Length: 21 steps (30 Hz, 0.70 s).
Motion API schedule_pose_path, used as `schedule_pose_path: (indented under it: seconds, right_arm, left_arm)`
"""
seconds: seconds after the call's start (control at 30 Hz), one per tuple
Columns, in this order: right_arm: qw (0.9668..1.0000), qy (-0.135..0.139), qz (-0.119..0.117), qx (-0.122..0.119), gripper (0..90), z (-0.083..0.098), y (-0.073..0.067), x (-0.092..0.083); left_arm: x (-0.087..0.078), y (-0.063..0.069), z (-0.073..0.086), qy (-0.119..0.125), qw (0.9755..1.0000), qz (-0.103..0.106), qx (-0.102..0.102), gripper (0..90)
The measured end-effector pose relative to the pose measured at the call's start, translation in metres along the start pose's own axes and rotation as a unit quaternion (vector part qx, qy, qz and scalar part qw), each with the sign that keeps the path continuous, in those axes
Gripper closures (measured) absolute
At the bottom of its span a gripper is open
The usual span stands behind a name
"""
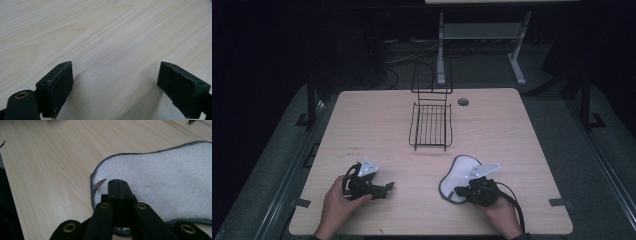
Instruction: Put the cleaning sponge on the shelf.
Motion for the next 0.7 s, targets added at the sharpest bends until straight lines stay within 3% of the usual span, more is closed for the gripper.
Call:
schedule_pose_path:
  seconds: [0.3, 0.7]
  right_arm:
    - [0.9998, 0.002, 0.014, 0.015, 89.8, 0.008, 0.013, -0.012]
    - [0.9977, 0.008, 0.048, 0.046, 89.8, 0.022, 0.047, -0.038]
  left_arm:
    - [0.000, 0.000, 0.000, 0.000, 1.0000, 0.000, 0.000, 12.5]
    - [0.000, 0.000, 0.000, 0.000, 1.0000, 0.000, 0.001, 12.5]
Point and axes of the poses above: each handheld gripper's, and its own axes: x roughly forward along the jaws, z roughly out of its underside, y roughly to its right, the point moved 10 cm from there along x, roughly forward along the jaws, and after that the axes turned 11 degrees about x, right-handed, at the moved point
